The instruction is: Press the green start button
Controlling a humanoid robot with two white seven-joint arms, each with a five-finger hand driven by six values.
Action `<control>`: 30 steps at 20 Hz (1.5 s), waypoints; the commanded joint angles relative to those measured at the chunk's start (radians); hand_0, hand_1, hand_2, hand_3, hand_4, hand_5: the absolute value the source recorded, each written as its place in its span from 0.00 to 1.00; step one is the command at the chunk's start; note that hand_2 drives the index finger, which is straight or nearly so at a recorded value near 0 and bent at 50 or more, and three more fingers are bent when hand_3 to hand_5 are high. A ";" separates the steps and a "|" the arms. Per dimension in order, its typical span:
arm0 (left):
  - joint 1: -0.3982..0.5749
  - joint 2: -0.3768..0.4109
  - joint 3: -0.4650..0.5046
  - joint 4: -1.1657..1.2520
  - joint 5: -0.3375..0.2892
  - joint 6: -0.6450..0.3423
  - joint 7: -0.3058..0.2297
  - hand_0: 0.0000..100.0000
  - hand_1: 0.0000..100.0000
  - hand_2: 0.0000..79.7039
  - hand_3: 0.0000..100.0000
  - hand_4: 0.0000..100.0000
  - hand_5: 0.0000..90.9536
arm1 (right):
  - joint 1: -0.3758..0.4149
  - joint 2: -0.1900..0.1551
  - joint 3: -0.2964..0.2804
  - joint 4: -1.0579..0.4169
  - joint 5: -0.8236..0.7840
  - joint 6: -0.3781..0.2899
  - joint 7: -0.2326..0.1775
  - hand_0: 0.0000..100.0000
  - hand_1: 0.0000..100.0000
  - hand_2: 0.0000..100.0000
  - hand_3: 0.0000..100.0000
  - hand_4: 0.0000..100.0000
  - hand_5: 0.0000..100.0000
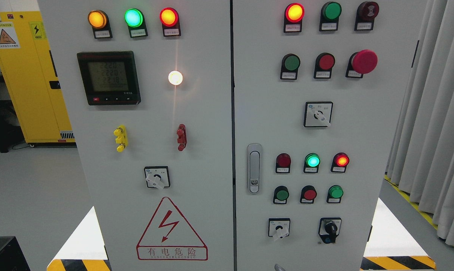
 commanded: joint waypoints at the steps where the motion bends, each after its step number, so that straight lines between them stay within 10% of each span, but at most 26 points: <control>1: 0.000 0.000 0.000 0.000 0.000 0.000 0.000 0.12 0.56 0.00 0.00 0.00 0.00 | -0.002 0.002 -0.004 0.002 0.000 0.000 -0.011 0.33 0.54 0.00 0.06 0.11 0.09; 18: 0.001 0.000 0.000 0.000 0.000 0.000 0.000 0.12 0.56 0.00 0.00 0.00 0.00 | -0.015 0.002 -0.006 0.011 0.012 -0.001 -0.011 0.33 0.55 0.00 0.08 0.14 0.10; 22: 0.000 0.000 0.000 0.000 0.000 0.000 0.000 0.12 0.56 0.00 0.00 0.00 0.00 | -0.022 0.003 -0.073 0.025 0.303 -0.007 -0.068 0.28 0.61 0.00 0.09 0.17 0.11; 29: 0.000 0.000 0.000 0.000 0.000 0.000 0.000 0.12 0.56 0.00 0.00 0.00 0.00 | -0.071 0.005 -0.167 0.025 0.590 -0.026 -0.105 0.41 0.74 0.00 0.36 0.44 0.31; 30: 0.000 0.000 0.000 0.000 0.000 0.000 0.000 0.12 0.56 0.00 0.00 0.00 0.00 | -0.084 0.005 -0.181 0.026 0.648 -0.032 -0.105 0.43 0.76 0.00 0.58 0.72 0.60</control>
